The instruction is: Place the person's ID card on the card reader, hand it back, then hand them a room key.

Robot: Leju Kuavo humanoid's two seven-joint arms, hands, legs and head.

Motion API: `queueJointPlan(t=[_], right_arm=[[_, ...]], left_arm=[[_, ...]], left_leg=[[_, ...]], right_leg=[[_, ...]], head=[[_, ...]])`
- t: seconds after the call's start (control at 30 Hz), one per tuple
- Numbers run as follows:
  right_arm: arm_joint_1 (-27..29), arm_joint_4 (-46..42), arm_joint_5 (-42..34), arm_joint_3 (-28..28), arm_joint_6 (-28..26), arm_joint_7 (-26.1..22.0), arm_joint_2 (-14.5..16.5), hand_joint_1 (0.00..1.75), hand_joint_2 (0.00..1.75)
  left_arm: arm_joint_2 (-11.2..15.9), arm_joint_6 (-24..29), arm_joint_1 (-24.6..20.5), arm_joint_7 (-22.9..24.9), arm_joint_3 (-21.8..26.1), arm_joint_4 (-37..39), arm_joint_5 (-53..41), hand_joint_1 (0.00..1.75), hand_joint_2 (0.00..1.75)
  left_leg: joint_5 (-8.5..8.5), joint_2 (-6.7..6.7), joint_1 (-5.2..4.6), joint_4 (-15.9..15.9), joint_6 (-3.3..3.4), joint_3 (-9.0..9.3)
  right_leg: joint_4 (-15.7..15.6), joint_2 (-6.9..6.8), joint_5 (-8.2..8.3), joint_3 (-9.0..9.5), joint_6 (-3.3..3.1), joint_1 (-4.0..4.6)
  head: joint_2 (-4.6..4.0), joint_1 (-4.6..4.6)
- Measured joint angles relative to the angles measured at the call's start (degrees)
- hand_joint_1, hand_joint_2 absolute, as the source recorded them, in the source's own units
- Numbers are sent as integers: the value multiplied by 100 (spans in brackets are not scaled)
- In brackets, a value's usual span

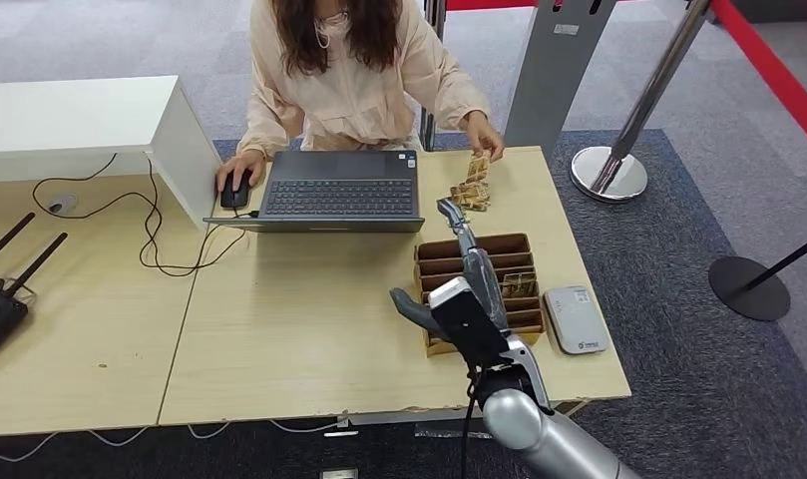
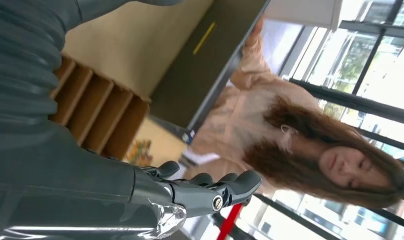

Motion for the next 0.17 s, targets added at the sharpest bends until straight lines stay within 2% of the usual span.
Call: queueJointPlan(t=[0.1, 0.17], right_arm=[[422, -95, -886, -253, 103, -682, -61, 0, 175], [637, -131, -1197, -388, 95, -1036, -77, 0, 175]], left_arm=[[-51, 117, 5, 3, 23, -1, 41, 0, 0], [-71, 148, 7, 3, 35, -1, 64, 0, 0]], left_leg=[[0, -1, 0, 0, 0, -2], [0, -1, 0, 0, 0, -1]], right_leg=[[0, -1, 0, 1, 0, 0], [0, 0, 0, 1, 0, 0]], head=[[0, 1], [0, 0]])
